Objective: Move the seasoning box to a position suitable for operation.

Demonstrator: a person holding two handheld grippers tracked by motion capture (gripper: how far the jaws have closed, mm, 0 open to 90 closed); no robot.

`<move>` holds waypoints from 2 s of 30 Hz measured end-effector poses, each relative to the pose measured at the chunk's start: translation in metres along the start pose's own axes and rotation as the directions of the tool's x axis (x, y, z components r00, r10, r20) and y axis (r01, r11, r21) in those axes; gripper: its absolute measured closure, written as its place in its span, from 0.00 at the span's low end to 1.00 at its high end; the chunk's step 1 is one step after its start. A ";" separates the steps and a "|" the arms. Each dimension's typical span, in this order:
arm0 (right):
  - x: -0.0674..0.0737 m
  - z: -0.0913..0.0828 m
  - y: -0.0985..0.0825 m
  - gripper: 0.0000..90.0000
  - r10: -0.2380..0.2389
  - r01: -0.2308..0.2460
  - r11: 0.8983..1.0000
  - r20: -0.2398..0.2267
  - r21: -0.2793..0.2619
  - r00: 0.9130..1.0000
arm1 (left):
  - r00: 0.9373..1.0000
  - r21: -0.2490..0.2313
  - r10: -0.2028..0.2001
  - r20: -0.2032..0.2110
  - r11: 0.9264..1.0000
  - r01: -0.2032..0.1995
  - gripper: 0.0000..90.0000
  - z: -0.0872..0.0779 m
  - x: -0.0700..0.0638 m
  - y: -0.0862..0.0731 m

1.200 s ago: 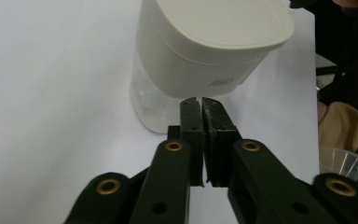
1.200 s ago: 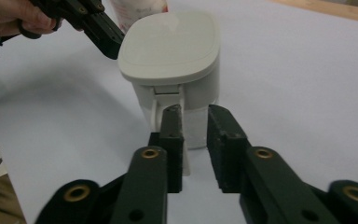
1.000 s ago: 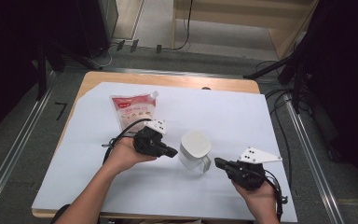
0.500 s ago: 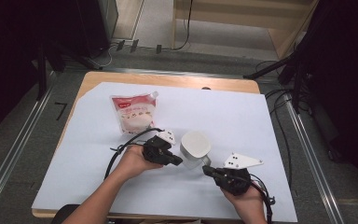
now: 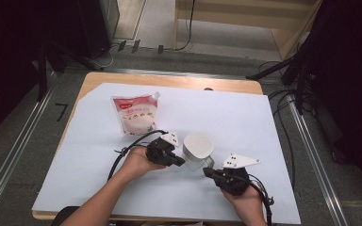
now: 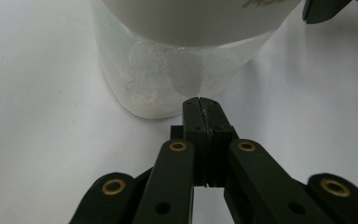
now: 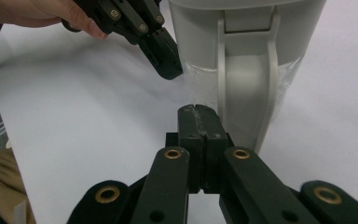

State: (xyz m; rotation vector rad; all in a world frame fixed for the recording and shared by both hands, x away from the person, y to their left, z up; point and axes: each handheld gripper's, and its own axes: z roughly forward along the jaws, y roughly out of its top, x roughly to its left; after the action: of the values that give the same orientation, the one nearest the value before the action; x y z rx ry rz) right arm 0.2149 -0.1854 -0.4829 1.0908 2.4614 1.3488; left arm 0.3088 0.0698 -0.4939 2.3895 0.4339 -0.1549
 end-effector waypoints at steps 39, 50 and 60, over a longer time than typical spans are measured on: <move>-0.058 -0.010 0.020 1.00 0.081 -0.080 0.996 0.056 -0.028 0.995 | 0.999 -0.086 -0.051 -0.012 0.995 0.050 0.58 -0.021 -0.010 0.016; -0.074 -0.003 0.029 1.00 0.082 -0.082 0.996 -0.008 0.020 0.997 | 0.999 -0.101 -0.044 0.004 0.994 0.044 0.57 -0.026 -0.005 0.015; -0.079 -0.001 0.029 1.00 0.041 -0.041 0.999 -0.006 0.033 0.999 | 1.000 -0.133 -0.001 -0.004 0.991 0.000 0.39 -0.031 -0.003 0.035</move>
State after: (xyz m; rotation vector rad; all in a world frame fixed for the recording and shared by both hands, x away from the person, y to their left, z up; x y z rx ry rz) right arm 0.2880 -0.2275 -0.4773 1.1514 2.4882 1.3300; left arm 0.3183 0.0649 -0.4490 2.2590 0.4332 -0.1173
